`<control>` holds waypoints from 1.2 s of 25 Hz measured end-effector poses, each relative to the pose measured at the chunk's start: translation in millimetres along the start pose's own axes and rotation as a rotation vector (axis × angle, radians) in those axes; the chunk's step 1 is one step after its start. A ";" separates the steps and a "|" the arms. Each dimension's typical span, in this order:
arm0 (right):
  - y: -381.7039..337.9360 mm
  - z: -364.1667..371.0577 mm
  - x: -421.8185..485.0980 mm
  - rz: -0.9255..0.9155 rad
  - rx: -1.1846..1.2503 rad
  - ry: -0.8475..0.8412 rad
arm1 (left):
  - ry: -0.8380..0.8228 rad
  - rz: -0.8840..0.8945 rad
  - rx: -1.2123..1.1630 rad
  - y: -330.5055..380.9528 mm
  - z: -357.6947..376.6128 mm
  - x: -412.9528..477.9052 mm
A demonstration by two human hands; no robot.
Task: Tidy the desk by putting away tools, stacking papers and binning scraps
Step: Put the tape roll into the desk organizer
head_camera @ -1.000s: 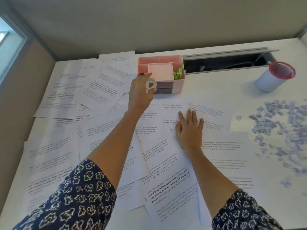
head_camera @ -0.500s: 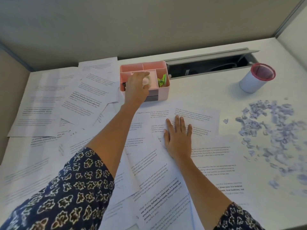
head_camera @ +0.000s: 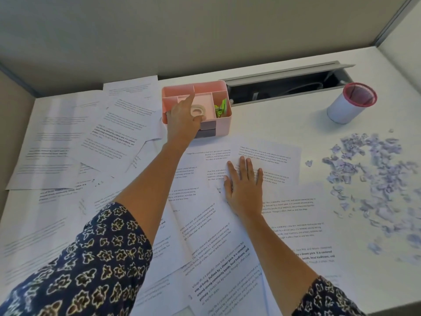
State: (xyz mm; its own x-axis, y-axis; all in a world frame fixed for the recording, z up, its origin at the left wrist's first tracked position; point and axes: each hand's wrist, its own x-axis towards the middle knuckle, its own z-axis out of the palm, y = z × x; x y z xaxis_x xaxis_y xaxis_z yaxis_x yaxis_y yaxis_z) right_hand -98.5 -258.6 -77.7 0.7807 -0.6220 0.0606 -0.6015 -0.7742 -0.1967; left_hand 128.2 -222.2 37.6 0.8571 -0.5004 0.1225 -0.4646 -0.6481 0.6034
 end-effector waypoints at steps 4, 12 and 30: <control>0.6 -0.4 0.2 0.004 -0.003 -0.016 | 0.070 0.017 -0.048 -3.7 -2.3 -14.2; -0.4 -1.7 0.9 0.006 -0.021 -0.049 | 0.165 0.094 0.059 -43.8 4.4 -131.7; 83.4 -73.1 -89.3 0.278 0.062 -0.029 | -0.314 0.060 0.273 -46.3 3.3 -294.8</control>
State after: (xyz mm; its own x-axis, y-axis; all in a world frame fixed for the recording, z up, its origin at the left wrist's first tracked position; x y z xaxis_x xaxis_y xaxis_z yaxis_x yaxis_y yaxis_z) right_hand -230.8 -276.2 -27.9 0.5927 -0.8048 -0.0321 -0.7820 -0.5656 -0.2618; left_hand -103.6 -46.6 -29.1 0.7369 -0.6651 -0.1209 -0.5896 -0.7198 0.3665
